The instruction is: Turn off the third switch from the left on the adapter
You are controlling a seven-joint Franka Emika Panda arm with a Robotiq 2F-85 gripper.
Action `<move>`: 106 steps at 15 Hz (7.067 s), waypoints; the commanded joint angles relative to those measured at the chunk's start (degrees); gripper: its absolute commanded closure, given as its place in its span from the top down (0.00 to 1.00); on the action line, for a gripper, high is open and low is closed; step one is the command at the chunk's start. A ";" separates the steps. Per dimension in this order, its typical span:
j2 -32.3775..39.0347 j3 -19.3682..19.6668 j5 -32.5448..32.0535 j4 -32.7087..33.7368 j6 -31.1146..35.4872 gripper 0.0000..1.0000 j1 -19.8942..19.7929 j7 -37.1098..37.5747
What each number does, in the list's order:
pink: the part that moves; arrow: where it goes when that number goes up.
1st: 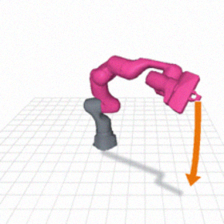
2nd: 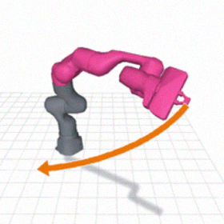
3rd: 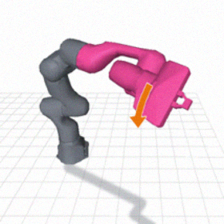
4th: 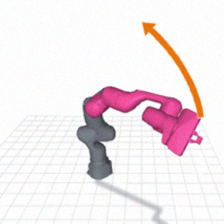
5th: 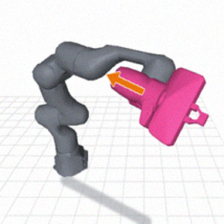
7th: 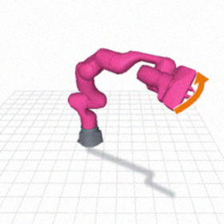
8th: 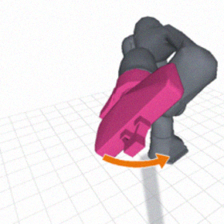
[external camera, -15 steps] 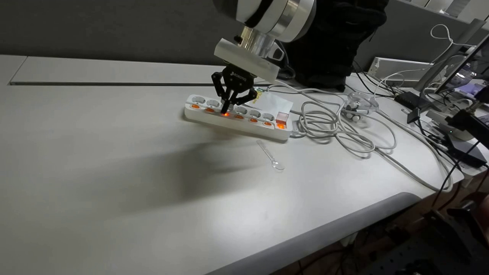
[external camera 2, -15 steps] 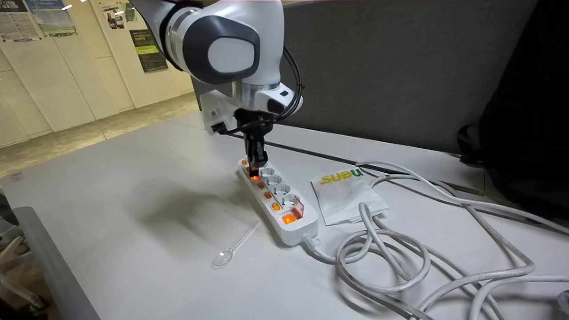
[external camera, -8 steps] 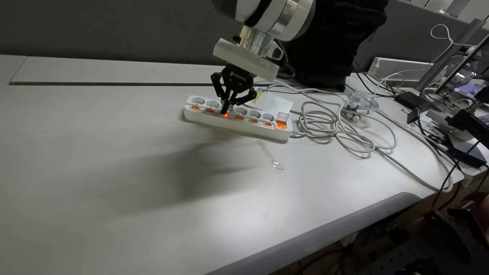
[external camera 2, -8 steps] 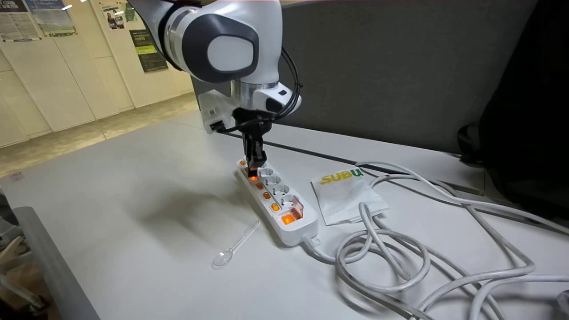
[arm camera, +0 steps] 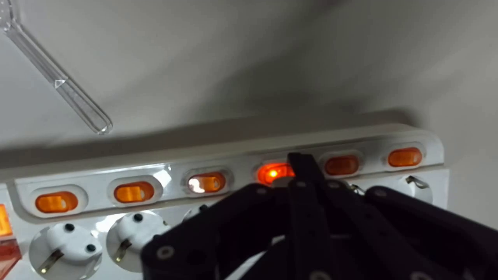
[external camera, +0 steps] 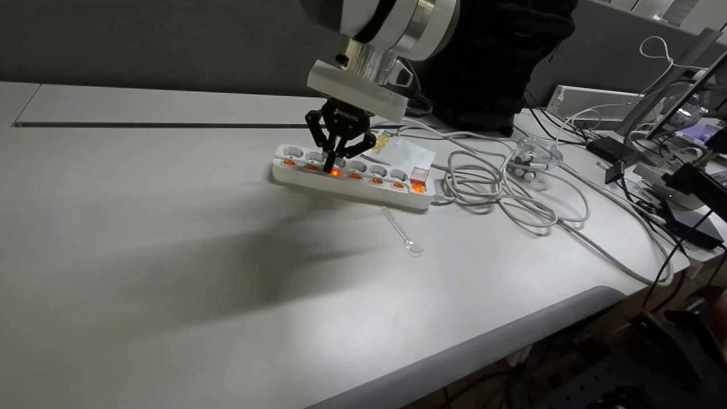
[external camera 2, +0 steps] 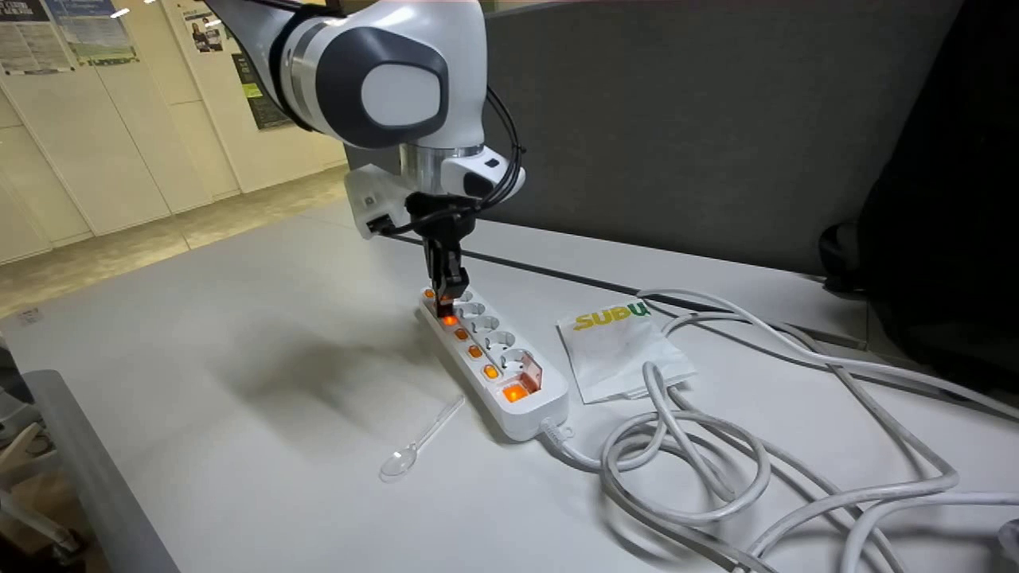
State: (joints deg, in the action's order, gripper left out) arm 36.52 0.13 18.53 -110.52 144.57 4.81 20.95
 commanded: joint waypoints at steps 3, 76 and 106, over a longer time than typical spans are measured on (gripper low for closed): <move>-1.93 0.79 -1.39 -3.07 2.45 0.00 1.93 3.30; -2.17 -1.40 1.40 -5.63 7.18 0.00 -0.40 2.83; -5.94 -0.44 1.11 -10.60 8.68 0.00 0.90 3.31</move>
State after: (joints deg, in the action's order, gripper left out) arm 32.84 -1.03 20.18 -118.50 152.40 5.13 22.52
